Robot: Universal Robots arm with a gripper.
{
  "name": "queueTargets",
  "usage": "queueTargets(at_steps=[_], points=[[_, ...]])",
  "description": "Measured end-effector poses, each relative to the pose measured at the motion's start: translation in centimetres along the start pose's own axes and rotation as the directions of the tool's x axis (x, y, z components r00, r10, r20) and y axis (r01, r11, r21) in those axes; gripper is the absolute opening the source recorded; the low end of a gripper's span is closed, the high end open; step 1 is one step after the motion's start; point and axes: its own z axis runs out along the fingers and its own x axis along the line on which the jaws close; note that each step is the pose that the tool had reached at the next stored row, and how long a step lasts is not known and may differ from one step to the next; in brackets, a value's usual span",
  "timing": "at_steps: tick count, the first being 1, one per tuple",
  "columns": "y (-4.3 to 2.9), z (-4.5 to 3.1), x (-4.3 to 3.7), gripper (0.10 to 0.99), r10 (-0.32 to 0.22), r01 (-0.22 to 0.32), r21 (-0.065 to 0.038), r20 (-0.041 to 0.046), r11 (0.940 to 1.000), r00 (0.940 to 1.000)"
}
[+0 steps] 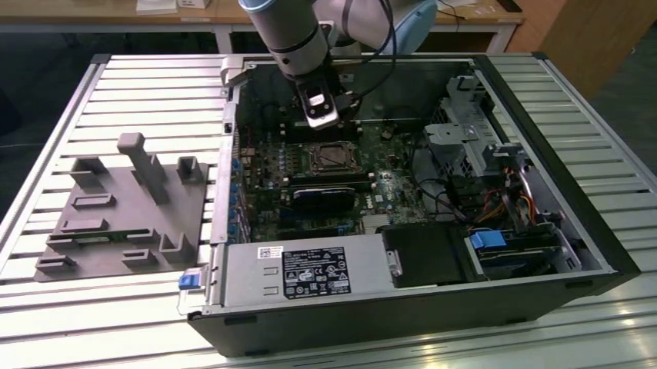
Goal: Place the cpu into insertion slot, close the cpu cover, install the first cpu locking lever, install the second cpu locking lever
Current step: 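Install the first cpu locking lever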
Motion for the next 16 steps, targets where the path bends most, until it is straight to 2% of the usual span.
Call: queueTargets(at_steps=[5, 11, 12, 13, 16], points=[[0.16, -0.55, -0.17, 0.106, 0.0, 0.0, 0.0, 0.0, 1.0, 1.0], [0.17, -0.58, -0.18, 0.106, 0.0, 0.0, 0.0, -0.0002, 1.0, 1.0], [0.17, -0.56, -0.19, 0.106, 0.0, 0.0, 0.002, -0.0032, 1.0, 1.0], [0.17, -0.53, -0.21, 0.106, 0.001, -0.001, 0.007, -0.0103, 1.0, 0.9999], [0.21, -0.4, -0.31, 0.106, 0.003, -0.002, 0.029, -0.0387, 0.9996, 0.9992]])
